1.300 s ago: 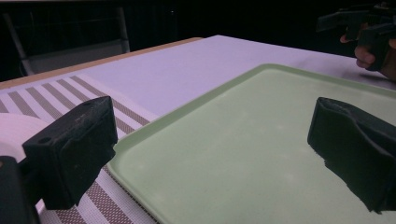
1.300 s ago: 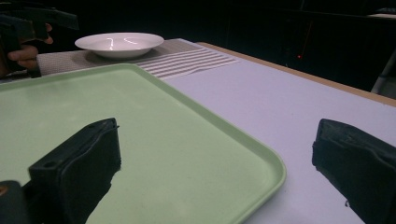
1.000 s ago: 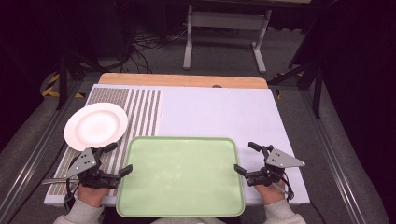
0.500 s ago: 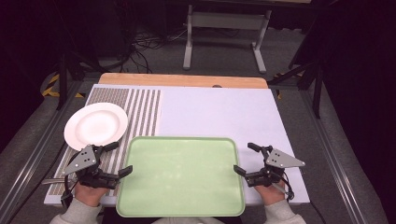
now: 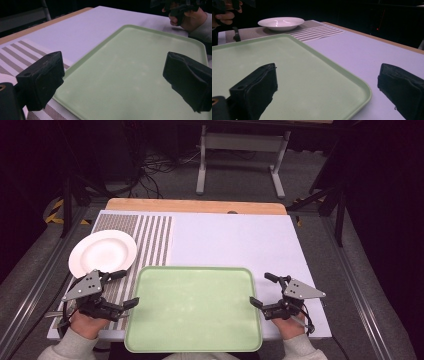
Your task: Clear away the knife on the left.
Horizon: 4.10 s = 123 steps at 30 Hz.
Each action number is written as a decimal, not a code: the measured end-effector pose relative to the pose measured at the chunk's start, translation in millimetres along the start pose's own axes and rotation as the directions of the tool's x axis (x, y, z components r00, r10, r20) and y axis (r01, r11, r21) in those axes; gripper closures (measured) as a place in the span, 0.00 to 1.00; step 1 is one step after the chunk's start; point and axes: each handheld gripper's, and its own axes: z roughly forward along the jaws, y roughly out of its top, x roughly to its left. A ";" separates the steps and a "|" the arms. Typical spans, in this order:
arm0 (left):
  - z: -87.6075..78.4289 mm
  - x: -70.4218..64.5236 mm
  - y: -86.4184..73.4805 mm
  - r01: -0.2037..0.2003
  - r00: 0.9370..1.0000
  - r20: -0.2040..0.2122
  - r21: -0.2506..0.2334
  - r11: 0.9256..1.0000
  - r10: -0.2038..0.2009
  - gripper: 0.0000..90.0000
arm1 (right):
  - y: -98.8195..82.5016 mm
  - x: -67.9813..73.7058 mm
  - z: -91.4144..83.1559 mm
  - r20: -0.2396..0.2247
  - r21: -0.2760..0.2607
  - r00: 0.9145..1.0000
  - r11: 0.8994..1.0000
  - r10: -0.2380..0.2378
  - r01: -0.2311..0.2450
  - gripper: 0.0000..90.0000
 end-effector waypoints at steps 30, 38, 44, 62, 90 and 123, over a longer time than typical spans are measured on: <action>-16.8 6.7 18.9 -0.143 0.986 0.131 0.386 0.911 0.099 0.14 | -0.2 0.5 1.1 -0.011 0.009 1.000 1.000 -0.005 0.006 0.04; -25.3 9.2 17.8 -0.183 0.981 0.140 0.477 0.860 0.131 0.15 | -0.6 0.3 1.6 -0.012 0.011 1.000 1.000 -0.002 0.003 0.04; -28.4 12.1 15.6 -0.195 0.979 0.155 0.523 0.830 0.132 0.16 | 0.3 1.5 2.3 -0.019 0.011 1.000 1.000 -0.006 0.007 0.04; -33.2 21.8 4.3 -0.215 0.973 0.204 0.663 0.717 0.103 0.19 | -0.3 1.3 3.1 -0.022 0.018 1.000 1.000 -0.007 0.008 0.04; -32.2 41.9 -12.8 -0.296 0.954 0.287 0.838 0.459 0.091 0.36 | -1.5 1.7 5.9 -0.032 0.033 0.999 0.999 -0.010 0.011 0.04; -30.0 59.3 -28.9 -0.549 0.836 0.518 0.792 0.267 0.181 0.88 | -6.6 7.9 -17.8 0.017 0.038 1.000 0.999 -0.007 0.006 0.04</action>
